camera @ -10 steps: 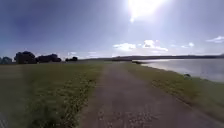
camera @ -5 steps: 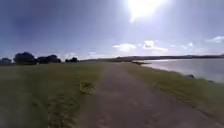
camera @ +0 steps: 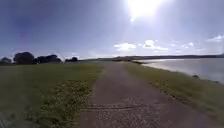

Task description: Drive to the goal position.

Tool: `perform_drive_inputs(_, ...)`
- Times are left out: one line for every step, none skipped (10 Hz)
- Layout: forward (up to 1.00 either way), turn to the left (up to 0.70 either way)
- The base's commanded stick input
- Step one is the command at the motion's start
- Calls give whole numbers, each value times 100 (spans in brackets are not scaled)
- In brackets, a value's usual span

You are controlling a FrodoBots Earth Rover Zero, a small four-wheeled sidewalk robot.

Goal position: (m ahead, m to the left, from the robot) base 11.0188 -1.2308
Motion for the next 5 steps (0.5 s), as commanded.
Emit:
perform_drive_inputs(70,5)
perform_drive_inputs(70,5)
perform_drive_inputs(70,5)
perform_drive_inputs(70,5)
perform_drive_inputs(70,5)
